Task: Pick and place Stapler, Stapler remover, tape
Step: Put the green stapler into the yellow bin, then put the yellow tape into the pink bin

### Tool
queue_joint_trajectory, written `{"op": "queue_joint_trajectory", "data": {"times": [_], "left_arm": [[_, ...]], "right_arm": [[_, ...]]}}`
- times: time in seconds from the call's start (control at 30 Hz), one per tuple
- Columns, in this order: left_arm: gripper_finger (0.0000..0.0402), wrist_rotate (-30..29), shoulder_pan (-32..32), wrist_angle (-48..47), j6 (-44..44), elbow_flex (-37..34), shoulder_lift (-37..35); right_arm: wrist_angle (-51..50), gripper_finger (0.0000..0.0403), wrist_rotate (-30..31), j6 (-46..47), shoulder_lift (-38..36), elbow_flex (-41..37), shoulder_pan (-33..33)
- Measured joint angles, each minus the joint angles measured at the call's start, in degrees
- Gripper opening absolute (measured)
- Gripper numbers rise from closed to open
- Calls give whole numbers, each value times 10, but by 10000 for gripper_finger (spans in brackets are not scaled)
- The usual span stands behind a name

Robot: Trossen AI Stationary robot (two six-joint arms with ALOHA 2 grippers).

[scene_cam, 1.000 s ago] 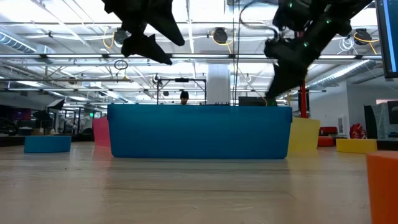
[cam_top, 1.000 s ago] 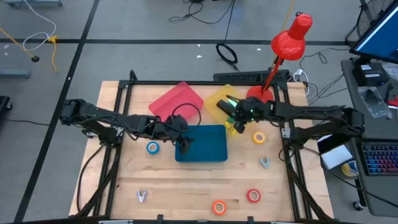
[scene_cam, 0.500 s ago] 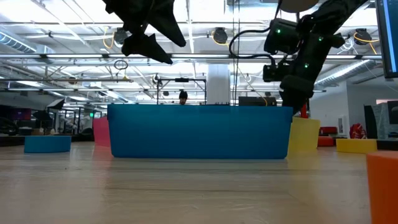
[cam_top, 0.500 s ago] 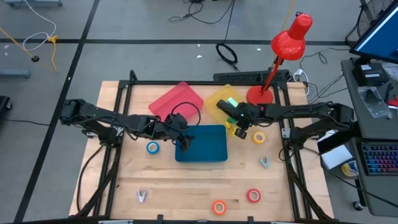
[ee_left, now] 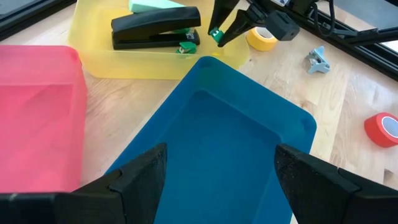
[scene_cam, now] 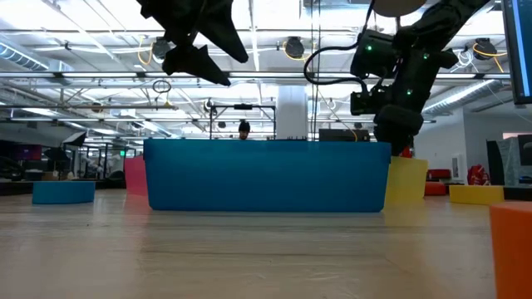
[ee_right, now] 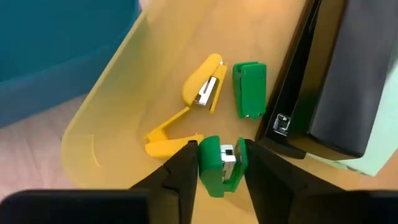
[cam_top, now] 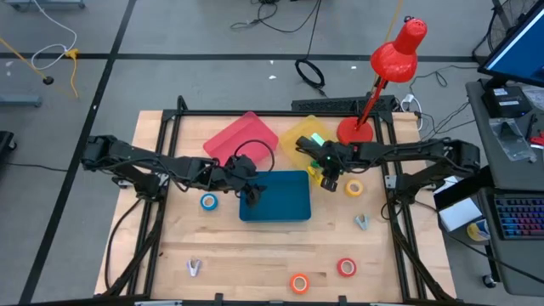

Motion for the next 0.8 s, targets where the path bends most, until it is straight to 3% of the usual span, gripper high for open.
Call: {"op": "queue_joint_trajectory", "data": {"times": [0.4, 0.8], "left_arm": [[292, 1, -1, -4, 0, 0, 0], [292, 2, -13, -49, -4, 0, 0]], "right_arm": [[-16, 199, 1, 4, -32, 0, 0], [-144, 207, -22, 135, -173, 0, 2]]}}
